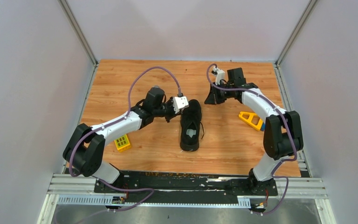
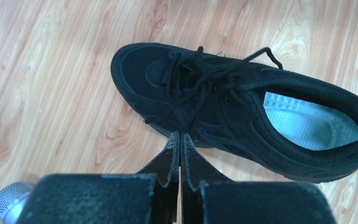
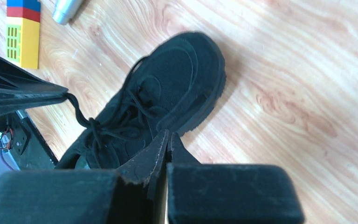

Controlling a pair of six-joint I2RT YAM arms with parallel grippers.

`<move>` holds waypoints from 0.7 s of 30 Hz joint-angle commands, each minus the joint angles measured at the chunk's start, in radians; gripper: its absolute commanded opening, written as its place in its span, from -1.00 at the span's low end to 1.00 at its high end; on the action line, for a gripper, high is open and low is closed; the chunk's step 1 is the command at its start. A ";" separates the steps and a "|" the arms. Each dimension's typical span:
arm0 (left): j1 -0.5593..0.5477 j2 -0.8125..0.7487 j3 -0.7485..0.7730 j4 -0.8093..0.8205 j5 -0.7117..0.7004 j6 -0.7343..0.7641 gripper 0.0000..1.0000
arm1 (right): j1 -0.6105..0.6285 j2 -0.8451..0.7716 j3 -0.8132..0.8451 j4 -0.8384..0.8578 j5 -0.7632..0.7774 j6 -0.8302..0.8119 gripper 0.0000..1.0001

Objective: Tie the shoes

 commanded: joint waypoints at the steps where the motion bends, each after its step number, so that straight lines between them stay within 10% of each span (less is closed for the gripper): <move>1: 0.010 -0.046 -0.017 0.019 0.028 -0.032 -1.00 | 0.021 0.034 0.110 -0.013 0.005 -0.079 -1.00; 4: 0.010 -0.045 -0.022 0.032 0.034 -0.048 -1.00 | 0.017 0.079 0.162 -0.062 -0.041 -0.109 -0.98; 13: 0.010 0.006 0.019 0.071 0.105 -0.081 -1.00 | -0.037 0.164 0.113 -0.134 -0.309 0.252 -0.06; 21: 0.010 0.023 0.031 0.066 0.117 -0.079 -1.00 | -0.054 0.179 0.047 -0.075 -0.387 0.475 -0.10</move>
